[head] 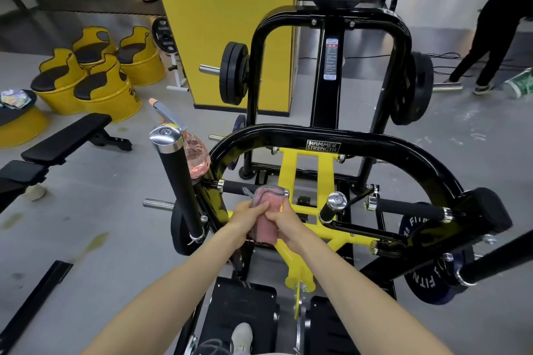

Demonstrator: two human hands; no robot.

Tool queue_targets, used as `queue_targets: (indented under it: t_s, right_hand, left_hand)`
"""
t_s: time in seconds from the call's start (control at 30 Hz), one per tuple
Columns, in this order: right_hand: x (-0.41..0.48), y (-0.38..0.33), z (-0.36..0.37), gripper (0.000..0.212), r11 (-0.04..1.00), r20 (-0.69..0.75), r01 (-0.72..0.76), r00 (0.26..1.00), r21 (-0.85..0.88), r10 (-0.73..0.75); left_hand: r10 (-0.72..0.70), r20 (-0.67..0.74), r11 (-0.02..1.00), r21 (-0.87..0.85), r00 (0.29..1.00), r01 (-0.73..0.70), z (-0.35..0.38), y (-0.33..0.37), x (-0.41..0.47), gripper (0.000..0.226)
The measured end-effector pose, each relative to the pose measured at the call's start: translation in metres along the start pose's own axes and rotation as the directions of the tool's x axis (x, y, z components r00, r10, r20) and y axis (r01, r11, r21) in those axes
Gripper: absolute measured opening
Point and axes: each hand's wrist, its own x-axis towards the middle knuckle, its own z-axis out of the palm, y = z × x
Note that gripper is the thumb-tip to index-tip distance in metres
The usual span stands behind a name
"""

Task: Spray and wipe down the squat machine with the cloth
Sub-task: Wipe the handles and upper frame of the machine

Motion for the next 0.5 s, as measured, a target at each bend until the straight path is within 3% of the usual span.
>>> queue_targets:
  t_s: [0.13,0.23,0.33,0.43,0.5]
  right_hand:
    - [0.005,-0.006,-0.022,0.05,0.982,-0.205,-0.068,0.978,-0.176,0.031]
    - [0.01,-0.003,-0.033,0.054,0.944,-0.238,-0.009,0.968,-0.329,-0.074]
    - [0.011,-0.01,-0.033,0.055,0.932,-0.221,0.027,0.969,-0.361,-0.114]
    - [0.01,-0.018,-0.028,0.044,0.915,-0.205,0.033,0.971,-0.403,-0.125]
    - [0.015,-0.016,-0.027,0.048,0.899,-0.19,0.028,0.974,-0.437,-0.122]
  left_hand:
    - [0.268,-0.193,0.908,0.379,0.944,-0.18,0.009,0.026,0.02,0.01]
    - [0.363,-0.045,0.777,0.566,0.931,-0.275,0.028,0.044,0.032,0.015]
    - [0.397,0.085,0.605,0.724,0.914,-0.33,0.052,0.045,0.044,0.02]
    - [0.363,0.093,0.458,0.849,0.927,-0.264,0.059,0.039,0.045,0.028]
    - [0.415,0.108,0.33,0.907,0.903,-0.261,0.052,0.033,0.047,0.028]
